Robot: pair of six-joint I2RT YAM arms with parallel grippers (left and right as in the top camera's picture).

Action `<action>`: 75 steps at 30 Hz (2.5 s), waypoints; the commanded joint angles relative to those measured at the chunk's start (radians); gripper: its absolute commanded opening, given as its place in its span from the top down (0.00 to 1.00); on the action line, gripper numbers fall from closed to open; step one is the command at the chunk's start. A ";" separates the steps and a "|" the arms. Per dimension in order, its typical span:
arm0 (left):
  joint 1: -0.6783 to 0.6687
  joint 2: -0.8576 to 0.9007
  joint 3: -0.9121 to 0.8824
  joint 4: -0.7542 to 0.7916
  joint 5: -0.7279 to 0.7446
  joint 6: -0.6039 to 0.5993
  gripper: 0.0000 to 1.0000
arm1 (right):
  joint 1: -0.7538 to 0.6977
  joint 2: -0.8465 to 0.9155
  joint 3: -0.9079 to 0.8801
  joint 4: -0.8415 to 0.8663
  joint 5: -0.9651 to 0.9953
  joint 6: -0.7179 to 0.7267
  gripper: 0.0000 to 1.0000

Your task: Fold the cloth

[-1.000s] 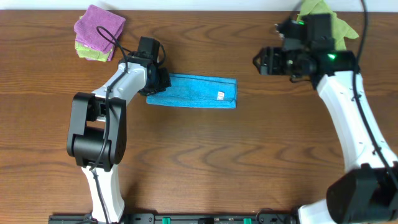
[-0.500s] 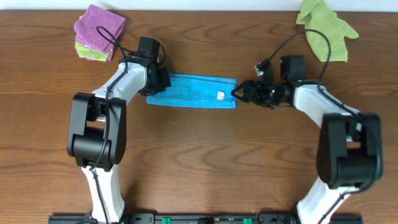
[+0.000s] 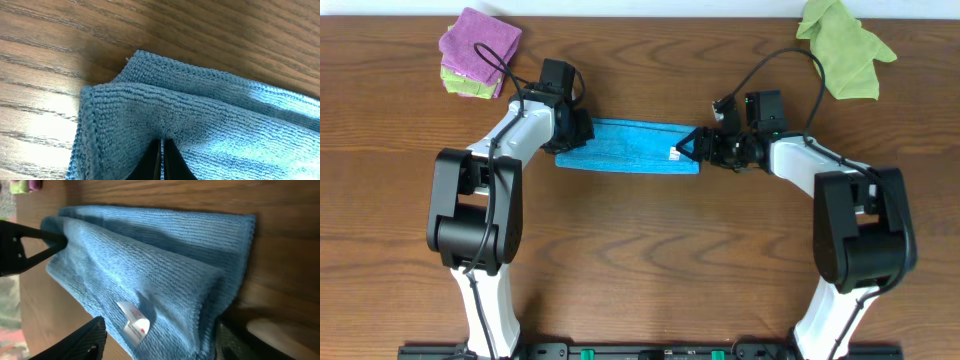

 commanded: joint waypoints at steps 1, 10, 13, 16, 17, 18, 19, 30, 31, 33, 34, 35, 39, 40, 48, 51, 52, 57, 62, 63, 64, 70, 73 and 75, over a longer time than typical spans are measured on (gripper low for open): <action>-0.002 0.052 -0.033 -0.021 0.016 -0.004 0.94 | 0.019 0.050 0.001 0.002 0.031 0.032 0.33; 0.011 -0.030 -0.019 -0.022 0.048 -0.004 0.94 | 0.008 0.046 0.231 -0.264 0.129 -0.021 0.98; 0.025 -0.146 -0.012 -0.021 0.047 -0.004 0.95 | 0.008 0.044 0.409 -0.535 0.341 -0.092 0.99; 0.040 -0.279 -0.012 -0.019 0.031 -0.004 0.94 | 0.008 0.043 0.564 -0.776 0.607 -0.101 0.99; 0.042 -0.316 -0.012 -0.021 0.020 -0.004 0.94 | 0.011 0.043 0.605 -0.838 0.692 -0.091 0.98; 0.044 -0.353 -0.012 -0.022 0.003 -0.004 0.95 | 0.018 0.044 0.648 -0.900 0.791 -0.076 0.99; 0.046 -0.397 -0.012 -0.022 -0.016 -0.003 0.95 | 0.029 0.044 0.679 -0.936 0.859 -0.073 0.99; 0.047 -0.660 -0.012 -0.093 -0.068 -0.004 0.94 | 0.288 0.130 0.713 -0.882 0.918 -0.097 0.99; 0.048 -0.668 -0.012 -0.102 -0.074 -0.004 0.94 | 0.307 0.143 0.713 -0.881 0.918 -0.096 0.99; 0.047 -0.681 -0.012 -0.125 -0.081 -0.004 0.94 | 0.349 0.166 0.713 -0.876 0.917 -0.100 0.99; 0.047 -0.681 -0.012 -0.135 -0.081 -0.004 0.94 | 0.363 0.169 0.713 -0.873 0.917 -0.104 0.99; 0.047 -0.681 -0.012 -0.142 -0.081 -0.004 0.94 | 0.375 0.175 0.713 -0.869 0.917 -0.104 0.99; 0.047 -0.681 -0.012 -0.164 -0.085 -0.004 0.94 | 0.414 0.179 0.713 -0.829 0.898 -0.103 0.99; 0.047 -0.681 -0.012 -0.164 -0.085 -0.004 0.94 | 0.420 0.179 0.713 -0.820 0.872 -0.103 0.98; 0.048 -0.680 -0.014 -0.169 -0.149 -0.004 0.94 | 0.441 0.175 0.715 -0.805 0.545 -0.130 0.37; 0.048 -0.658 -0.018 -0.179 -0.184 -0.004 0.89 | 0.420 0.145 0.726 -0.813 0.546 -0.161 0.10; 0.048 -0.646 -0.023 -0.179 -0.171 -0.004 0.77 | 0.409 0.129 0.735 -0.818 0.546 -0.164 0.11; 0.047 -0.470 -0.043 -0.145 0.046 -0.004 0.13 | 0.296 0.024 0.748 -0.818 0.637 -0.171 0.99; 0.047 -0.243 -0.043 0.011 0.401 0.003 0.05 | 0.165 0.024 0.735 -0.827 0.625 -0.143 0.99; 0.047 -0.190 -0.043 0.050 0.494 0.001 0.05 | 0.147 0.026 0.732 -0.824 0.625 -0.144 0.98; 0.045 -0.153 -0.043 0.075 0.548 -0.014 0.05 | 0.134 0.030 0.732 -0.822 0.625 -0.144 0.98; 0.013 0.022 -0.043 0.189 0.759 -0.080 0.05 | 0.084 0.112 0.731 -0.816 0.581 -0.144 0.99; -0.006 0.045 -0.043 0.193 0.771 -0.079 0.05 | 0.075 0.153 0.731 -0.814 0.549 -0.145 0.99; -0.016 0.053 -0.043 0.200 0.784 -0.079 0.05 | 0.074 0.185 0.731 -0.814 0.541 -0.145 0.98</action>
